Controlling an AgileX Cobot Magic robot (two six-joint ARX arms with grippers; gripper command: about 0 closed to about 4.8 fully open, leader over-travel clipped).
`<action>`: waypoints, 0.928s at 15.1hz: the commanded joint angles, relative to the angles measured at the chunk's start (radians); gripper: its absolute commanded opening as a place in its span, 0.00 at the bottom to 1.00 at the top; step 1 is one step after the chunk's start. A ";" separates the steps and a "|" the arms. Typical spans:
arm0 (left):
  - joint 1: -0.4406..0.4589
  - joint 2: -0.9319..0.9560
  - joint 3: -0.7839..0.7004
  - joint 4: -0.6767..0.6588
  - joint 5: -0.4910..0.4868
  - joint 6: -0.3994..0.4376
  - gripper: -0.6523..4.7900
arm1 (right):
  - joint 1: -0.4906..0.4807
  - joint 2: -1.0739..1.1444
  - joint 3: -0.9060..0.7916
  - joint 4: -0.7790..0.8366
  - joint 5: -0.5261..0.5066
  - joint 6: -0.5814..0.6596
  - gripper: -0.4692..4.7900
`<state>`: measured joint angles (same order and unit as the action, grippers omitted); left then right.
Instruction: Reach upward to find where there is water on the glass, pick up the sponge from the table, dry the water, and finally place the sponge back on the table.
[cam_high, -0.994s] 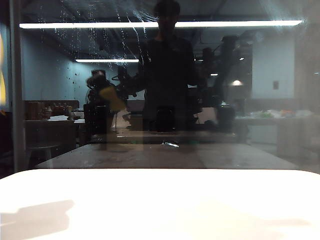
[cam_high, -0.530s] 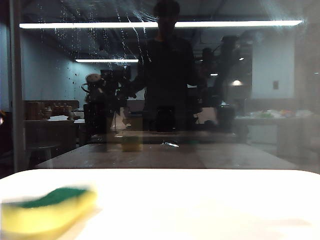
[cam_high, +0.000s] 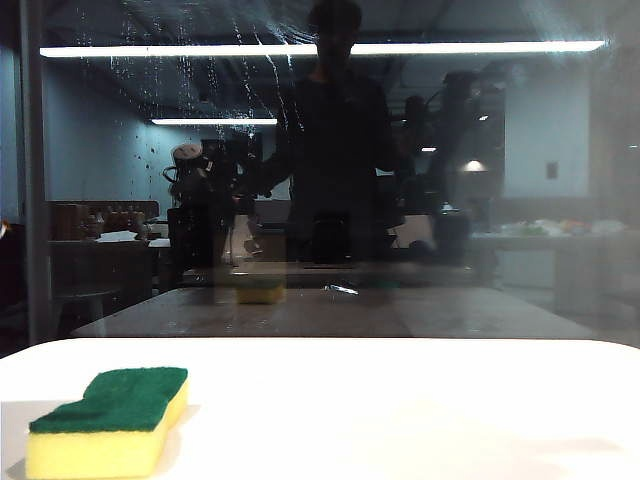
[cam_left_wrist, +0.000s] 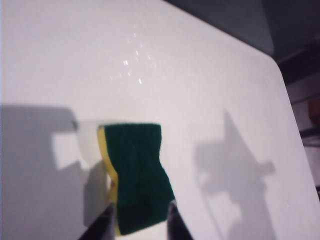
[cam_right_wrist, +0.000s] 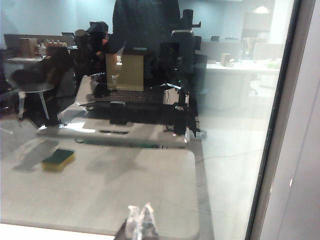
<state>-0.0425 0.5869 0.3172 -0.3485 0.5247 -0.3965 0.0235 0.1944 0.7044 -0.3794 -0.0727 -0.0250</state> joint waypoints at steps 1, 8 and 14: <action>-0.001 -0.117 0.006 -0.013 -0.130 0.051 0.15 | 0.002 0.000 0.005 0.016 0.004 0.003 0.08; 0.000 -0.535 0.005 -0.040 -0.400 0.255 0.11 | 0.002 -0.029 -0.058 0.029 0.029 0.009 0.08; 0.000 -0.584 -0.004 -0.015 -0.454 0.318 0.11 | 0.002 -0.191 -0.226 0.062 0.097 0.025 0.08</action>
<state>-0.0425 0.0013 0.3138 -0.3920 0.0780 -0.0940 0.0235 -0.0017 0.4816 -0.3370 0.0200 -0.0044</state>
